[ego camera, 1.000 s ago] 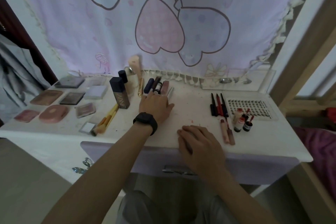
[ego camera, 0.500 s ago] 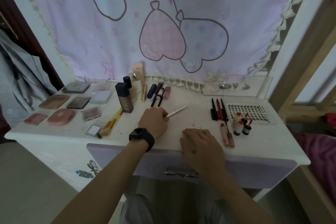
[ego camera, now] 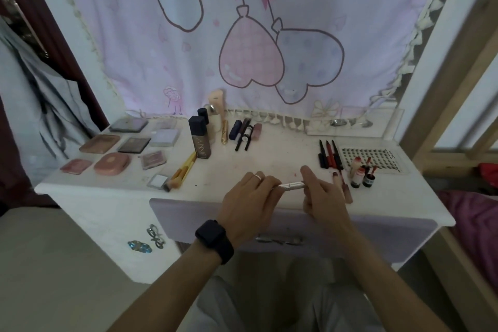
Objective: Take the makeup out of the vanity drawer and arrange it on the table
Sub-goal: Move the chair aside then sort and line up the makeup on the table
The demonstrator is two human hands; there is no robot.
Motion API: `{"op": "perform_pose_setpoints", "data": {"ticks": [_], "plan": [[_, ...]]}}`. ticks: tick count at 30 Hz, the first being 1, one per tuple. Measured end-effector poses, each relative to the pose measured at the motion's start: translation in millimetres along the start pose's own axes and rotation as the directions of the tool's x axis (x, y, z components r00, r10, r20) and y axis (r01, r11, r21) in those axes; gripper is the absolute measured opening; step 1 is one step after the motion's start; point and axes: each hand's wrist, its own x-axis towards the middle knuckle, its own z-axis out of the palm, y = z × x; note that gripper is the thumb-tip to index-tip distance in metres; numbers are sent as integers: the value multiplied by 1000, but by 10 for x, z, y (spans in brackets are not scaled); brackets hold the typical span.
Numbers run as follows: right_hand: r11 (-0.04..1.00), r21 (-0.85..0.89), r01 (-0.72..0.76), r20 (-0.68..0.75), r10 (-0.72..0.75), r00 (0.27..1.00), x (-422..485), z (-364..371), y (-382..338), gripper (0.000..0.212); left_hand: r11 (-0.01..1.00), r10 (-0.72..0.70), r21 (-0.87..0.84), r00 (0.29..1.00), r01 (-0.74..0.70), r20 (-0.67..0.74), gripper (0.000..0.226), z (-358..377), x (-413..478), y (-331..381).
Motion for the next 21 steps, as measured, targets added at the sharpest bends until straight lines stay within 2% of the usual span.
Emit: {"op": "perform_pose_setpoints", "data": {"ticks": [3,5,8,10,11,12,14,16,18,21], "plan": [[995,-100,-18,-35,15,999,-62,-18,-8,50,998,-58,-19,994,60,88,40,8,24,88],[998,-56,-30,-30,28,999,-105,-55,-33,44,967,-124,-208,984,149,127,46,-2,29,137],[986,-128,105,-47,-112,993,-155,-101,-71,50,763,-202,-543,927,351,316,50,-54,67,167],[958,-184,220,-37,-231,972,-189,-118,-78,48,602,-194,-632,858,487,476,50,-103,106,145],[946,-192,261,-16,-269,963,-204,-130,-84,45,558,-184,-647,838,520,514,48,-131,129,125],[940,-190,285,16,-287,958,-207,-154,-81,43,561,-180,-648,840,516,513,46,-151,158,98],[940,-193,280,93,-266,959,-197,-240,-66,36,666,-180,-602,879,440,442,37,-167,199,39],[950,-183,253,158,-226,961,-183,-332,-52,18,752,-182,-540,906,379,382,29,-150,206,-9],[964,-173,201,186,-168,968,-187,-394,-53,8,773,-193,-525,920,357,340,23,-121,189,-40],[962,-251,111,185,-65,981,-203,-409,-111,40,781,-180,-538,939,317,293,17,-64,156,-33]]}}
